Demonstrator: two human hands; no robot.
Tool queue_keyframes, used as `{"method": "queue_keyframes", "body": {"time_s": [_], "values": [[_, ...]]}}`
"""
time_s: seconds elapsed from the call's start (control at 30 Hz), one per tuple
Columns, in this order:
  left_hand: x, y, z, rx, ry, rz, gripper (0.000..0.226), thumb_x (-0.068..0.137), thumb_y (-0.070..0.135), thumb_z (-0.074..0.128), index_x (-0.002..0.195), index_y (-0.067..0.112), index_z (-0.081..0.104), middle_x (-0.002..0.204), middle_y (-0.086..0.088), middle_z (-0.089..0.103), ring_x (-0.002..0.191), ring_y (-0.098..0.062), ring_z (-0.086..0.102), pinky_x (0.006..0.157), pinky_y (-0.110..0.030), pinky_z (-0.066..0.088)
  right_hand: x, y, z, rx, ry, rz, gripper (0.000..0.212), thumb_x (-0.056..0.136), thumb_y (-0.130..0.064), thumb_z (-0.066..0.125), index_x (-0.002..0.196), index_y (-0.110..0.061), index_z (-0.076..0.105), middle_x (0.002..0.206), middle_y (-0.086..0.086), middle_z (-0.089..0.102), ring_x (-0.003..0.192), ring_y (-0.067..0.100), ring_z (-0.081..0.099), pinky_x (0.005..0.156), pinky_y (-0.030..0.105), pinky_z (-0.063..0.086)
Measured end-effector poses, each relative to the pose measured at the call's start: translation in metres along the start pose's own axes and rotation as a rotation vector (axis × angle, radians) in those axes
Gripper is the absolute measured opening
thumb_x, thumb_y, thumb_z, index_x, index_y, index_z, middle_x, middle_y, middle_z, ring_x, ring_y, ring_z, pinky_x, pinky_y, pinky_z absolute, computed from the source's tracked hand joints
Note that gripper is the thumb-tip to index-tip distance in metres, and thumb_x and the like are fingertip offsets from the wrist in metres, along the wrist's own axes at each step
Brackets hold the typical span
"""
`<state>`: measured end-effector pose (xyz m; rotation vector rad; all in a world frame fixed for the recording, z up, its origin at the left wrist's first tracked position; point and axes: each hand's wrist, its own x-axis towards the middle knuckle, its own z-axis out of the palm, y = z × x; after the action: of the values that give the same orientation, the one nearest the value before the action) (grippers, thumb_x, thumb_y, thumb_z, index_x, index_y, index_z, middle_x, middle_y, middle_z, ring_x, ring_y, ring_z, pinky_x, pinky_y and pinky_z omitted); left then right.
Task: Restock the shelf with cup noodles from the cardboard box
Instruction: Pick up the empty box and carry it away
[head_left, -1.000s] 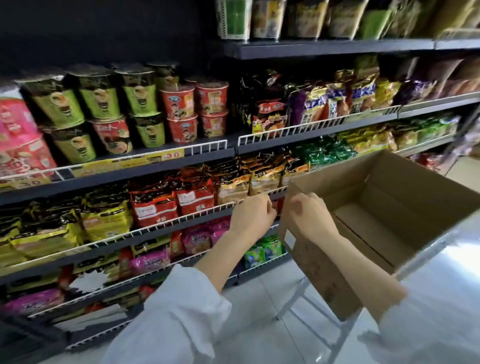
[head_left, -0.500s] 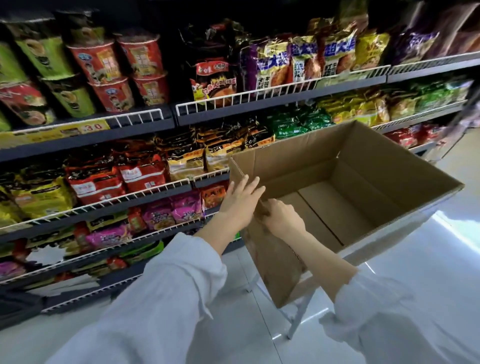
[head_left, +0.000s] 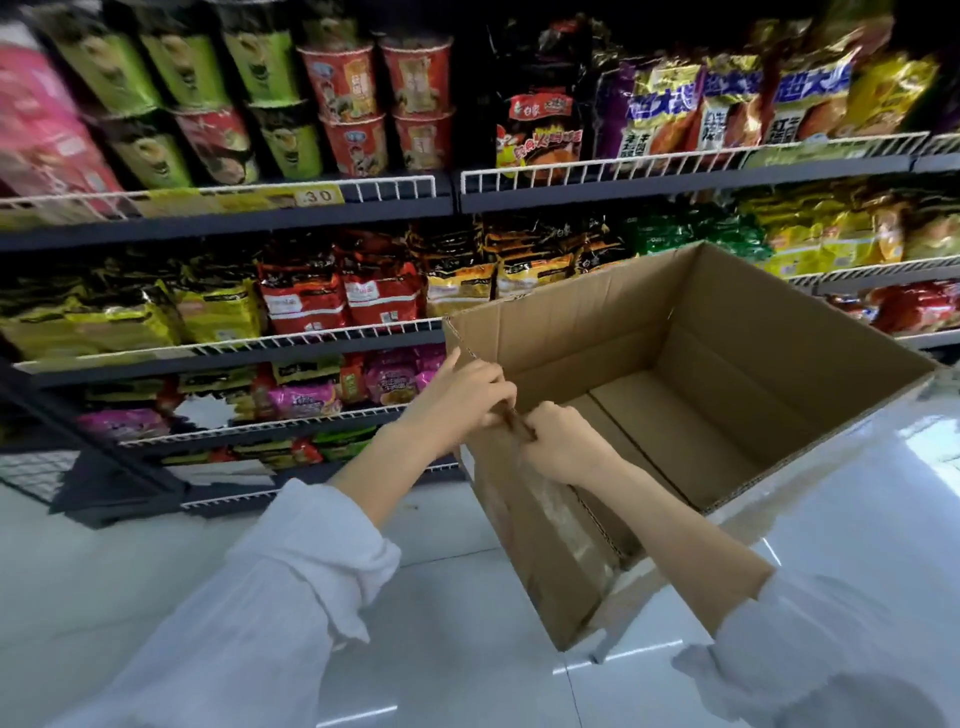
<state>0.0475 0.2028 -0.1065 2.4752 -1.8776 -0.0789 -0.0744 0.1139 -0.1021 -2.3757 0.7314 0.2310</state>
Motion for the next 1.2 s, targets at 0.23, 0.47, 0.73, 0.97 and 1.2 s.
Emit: {"method": "queue_keyframes", "body": {"time_s": [0.23, 0.47, 0.73, 0.97, 1.2], "values": [[-0.134, -0.092, -0.006, -0.059, 0.138, -0.203, 0.016, 0.089, 0.024, 0.059, 0.104, 0.028, 0.059, 0.12, 0.01, 0.053, 0.124, -0.01, 0.042, 0.106, -0.035, 0.028, -0.001, -0.131, 0.072, -0.027, -0.096, -0.177, 0.009, 0.085, -0.008, 0.047, 0.085, -0.002, 0.054, 0.084, 0.012, 0.055, 0.077, 0.03, 0.054, 0.062, 0.031, 0.04], [-0.3, -0.187, -0.003, -0.157, 0.137, -0.465, 0.021, 0.088, 0.024, 0.061, 0.109, 0.028, 0.06, 0.125, 0.007, 0.055, 0.124, -0.014, 0.043, 0.102, -0.041, 0.035, -0.009, -0.276, 0.169, -0.091, -0.261, -0.371, 0.021, 0.089, -0.018, 0.053, 0.091, 0.001, 0.062, 0.092, 0.007, 0.053, 0.083, 0.024, 0.054, 0.07, 0.031, 0.041], [-0.5, -0.28, 0.016, -0.036, -0.047, -0.818, 0.047, 0.087, 0.049, 0.055, 0.127, 0.026, 0.051, 0.13, 0.002, 0.05, 0.127, -0.021, 0.039, 0.111, -0.043, 0.022, -0.003, -0.433, 0.316, -0.292, -0.536, -0.604, 0.005, 0.088, -0.024, 0.063, 0.085, -0.021, 0.061, 0.085, -0.005, 0.058, 0.087, 0.02, 0.058, 0.062, 0.023, 0.035], [-0.672, -0.344, 0.018, -0.156, 0.024, -1.23, 0.046, 0.082, 0.051, 0.061, 0.117, 0.022, 0.054, 0.113, 0.002, 0.061, 0.11, -0.021, 0.055, 0.087, -0.037, 0.032, -0.013, -0.59, 0.436, -0.434, -0.661, -0.926, 0.007, 0.089, -0.025, 0.062, 0.096, -0.025, 0.061, 0.086, -0.009, 0.06, 0.09, 0.018, 0.054, 0.064, 0.028, 0.039], [-0.795, -0.439, 0.024, -0.166, 0.046, -1.486, 0.034, 0.084, 0.047, 0.061, 0.098, 0.017, 0.057, 0.106, 0.0, 0.065, 0.105, -0.024, 0.058, 0.085, -0.037, 0.039, 0.008, -0.749, 0.539, -0.555, -0.626, -1.214, 0.007, 0.088, -0.021, 0.058, 0.081, -0.022, 0.058, 0.082, -0.004, 0.062, 0.089, 0.022, 0.058, 0.072, 0.037, 0.045]]}}
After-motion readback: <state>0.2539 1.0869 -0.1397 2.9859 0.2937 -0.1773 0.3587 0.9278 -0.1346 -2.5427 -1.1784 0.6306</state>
